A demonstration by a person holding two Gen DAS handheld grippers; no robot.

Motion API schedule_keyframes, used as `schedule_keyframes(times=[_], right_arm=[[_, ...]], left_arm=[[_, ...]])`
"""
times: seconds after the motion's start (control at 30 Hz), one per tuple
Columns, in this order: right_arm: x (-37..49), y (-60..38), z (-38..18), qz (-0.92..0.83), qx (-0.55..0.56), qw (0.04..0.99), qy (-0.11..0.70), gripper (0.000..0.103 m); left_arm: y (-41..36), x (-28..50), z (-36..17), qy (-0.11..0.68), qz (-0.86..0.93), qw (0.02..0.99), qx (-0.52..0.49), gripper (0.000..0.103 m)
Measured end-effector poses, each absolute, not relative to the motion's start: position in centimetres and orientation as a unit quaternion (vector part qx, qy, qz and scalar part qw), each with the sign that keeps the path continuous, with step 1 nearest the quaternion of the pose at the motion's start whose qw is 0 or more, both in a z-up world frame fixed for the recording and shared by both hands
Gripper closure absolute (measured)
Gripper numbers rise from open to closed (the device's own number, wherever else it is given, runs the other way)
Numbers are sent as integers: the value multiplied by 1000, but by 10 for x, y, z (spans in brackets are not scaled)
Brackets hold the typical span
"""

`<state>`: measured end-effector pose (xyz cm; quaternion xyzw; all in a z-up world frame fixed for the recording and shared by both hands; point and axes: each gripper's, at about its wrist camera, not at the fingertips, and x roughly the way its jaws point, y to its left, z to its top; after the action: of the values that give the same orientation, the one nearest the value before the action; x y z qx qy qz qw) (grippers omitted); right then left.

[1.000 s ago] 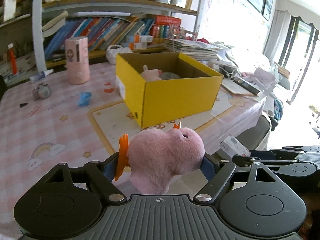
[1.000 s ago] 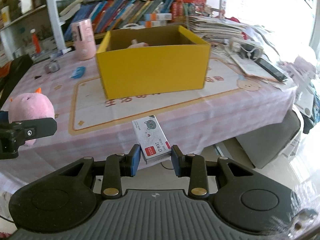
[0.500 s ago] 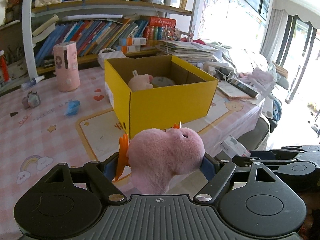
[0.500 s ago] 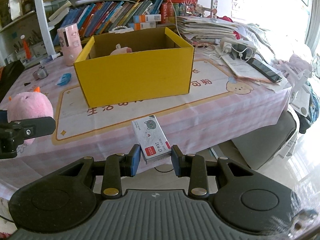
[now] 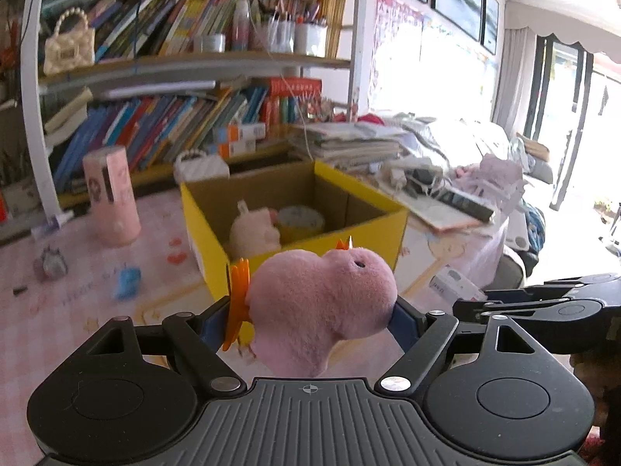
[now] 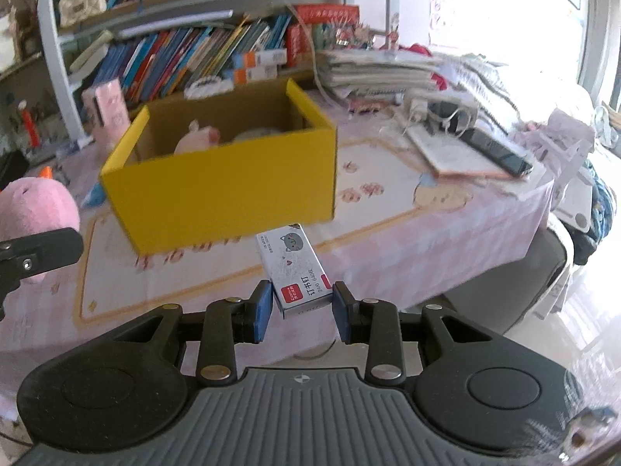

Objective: Organize objects
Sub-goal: 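Carry the plush toy in the left tool over the yellow box while the right tool carries the small box, then open the left tool to drop the plush toy into the box while the right tool releases the small box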

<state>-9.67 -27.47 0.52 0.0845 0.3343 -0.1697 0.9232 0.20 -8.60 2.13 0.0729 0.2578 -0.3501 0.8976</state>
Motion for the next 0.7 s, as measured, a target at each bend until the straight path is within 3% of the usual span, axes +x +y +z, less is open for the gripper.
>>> schedule_keyframes(times=[0.4, 0.7], right_arm=[[-45, -314, 49, -144, 61, 951, 266, 72], [16, -333, 52, -86, 27, 961, 262, 72]], left_arm=[[-123, 39, 38, 211, -328, 917, 83, 20], [-155, 71, 30, 220, -297, 925, 93, 20]])
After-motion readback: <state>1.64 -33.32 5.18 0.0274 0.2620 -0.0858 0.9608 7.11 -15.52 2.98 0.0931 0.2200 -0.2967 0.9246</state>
